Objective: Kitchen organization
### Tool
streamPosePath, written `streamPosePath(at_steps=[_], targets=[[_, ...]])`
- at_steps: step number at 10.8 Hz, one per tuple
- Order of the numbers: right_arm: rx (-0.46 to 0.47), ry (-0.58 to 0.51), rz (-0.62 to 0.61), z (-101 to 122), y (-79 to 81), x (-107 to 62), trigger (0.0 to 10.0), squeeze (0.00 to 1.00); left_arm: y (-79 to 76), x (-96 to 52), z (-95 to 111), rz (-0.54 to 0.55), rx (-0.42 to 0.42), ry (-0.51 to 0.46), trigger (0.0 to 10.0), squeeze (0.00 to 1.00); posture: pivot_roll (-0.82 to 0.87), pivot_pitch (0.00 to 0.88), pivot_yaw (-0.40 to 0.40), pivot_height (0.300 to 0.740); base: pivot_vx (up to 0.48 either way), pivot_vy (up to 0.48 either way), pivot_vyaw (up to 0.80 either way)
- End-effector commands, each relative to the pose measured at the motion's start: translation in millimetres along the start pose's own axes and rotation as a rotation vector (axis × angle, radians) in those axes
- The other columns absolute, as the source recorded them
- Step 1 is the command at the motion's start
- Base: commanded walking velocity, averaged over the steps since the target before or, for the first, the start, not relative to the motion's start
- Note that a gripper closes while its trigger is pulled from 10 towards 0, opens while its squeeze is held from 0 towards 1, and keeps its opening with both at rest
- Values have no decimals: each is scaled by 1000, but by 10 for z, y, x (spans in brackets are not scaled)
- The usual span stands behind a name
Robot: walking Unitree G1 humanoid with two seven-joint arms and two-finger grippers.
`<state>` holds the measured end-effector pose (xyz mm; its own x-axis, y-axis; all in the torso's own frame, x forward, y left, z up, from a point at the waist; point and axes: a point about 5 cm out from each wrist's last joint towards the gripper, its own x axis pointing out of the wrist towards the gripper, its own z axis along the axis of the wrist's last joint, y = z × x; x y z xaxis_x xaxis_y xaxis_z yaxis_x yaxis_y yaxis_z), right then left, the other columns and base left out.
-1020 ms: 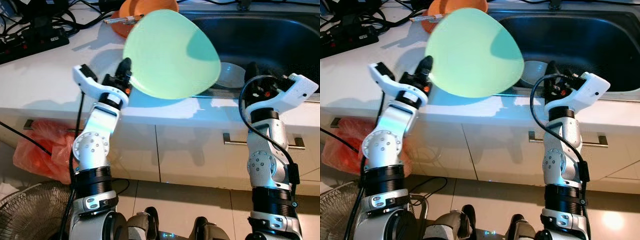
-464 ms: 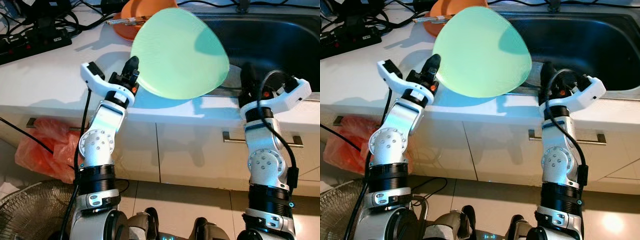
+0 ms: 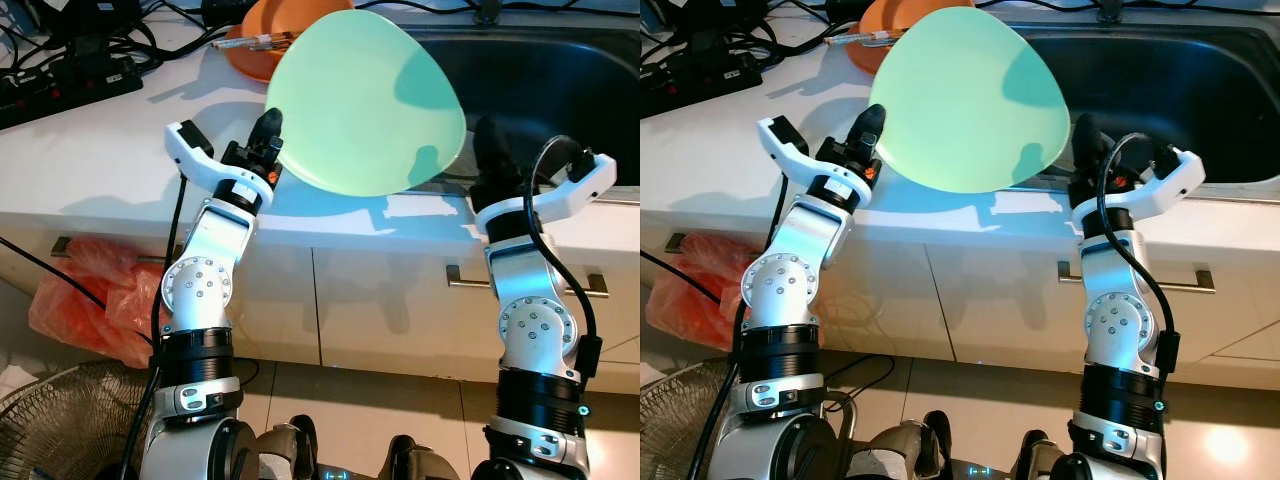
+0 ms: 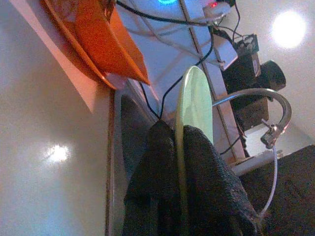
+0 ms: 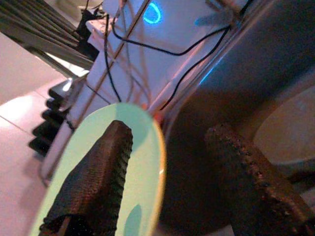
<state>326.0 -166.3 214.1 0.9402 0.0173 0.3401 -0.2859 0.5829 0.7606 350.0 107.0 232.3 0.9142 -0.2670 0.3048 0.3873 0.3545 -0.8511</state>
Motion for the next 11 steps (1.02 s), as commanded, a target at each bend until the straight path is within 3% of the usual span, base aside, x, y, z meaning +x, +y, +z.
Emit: streamPosePath(at_steps=[1,11], targets=[[22,3,36,3,60,-16,10000,0,-302,118,-183,-117,-90,17,10000,0,61,152,82,740,0,0,0],[34,57,59,-121,114,-33,10000,0,-389,145,-294,-161,-104,68,10000,0,74,173,80,740,0,0,0]])
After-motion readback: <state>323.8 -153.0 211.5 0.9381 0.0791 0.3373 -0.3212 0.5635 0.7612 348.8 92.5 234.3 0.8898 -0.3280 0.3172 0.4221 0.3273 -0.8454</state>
